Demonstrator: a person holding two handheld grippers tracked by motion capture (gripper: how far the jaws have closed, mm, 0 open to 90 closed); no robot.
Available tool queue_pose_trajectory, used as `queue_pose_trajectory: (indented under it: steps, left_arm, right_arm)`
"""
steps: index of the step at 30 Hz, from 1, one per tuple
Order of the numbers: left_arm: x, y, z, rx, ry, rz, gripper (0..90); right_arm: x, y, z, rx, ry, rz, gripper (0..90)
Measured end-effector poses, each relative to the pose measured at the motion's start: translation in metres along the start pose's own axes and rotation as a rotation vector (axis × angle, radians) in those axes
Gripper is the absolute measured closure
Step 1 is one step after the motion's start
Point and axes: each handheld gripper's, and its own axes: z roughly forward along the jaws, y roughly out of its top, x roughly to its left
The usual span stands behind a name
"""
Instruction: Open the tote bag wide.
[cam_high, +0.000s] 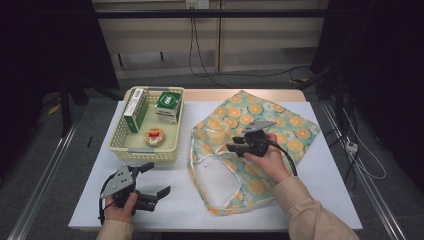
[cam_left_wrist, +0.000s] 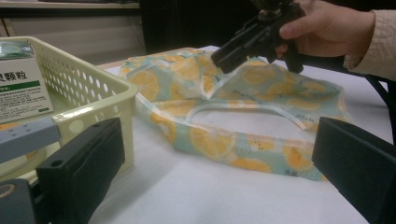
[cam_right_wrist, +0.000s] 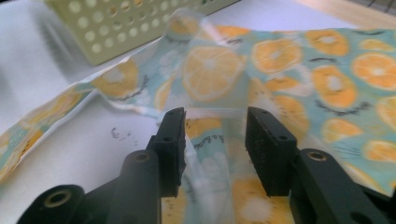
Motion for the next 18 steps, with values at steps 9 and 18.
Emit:
queue_pose_trajectory:
  steps: [9, 18]
  left_arm:
    - [0.000, 0.000, 0.000, 0.006, -0.005, 0.008, 2.4]
    - [0.001, -0.001, -0.001, 0.005, -0.001, 0.006, 2.4]
  right_arm:
    - [0.026, 0.000, 0.038, 0.056, 0.079, -0.058, 59.2]
    - [0.042, -0.005, 0.061, 0.114, 0.110, -0.120, 67.8]
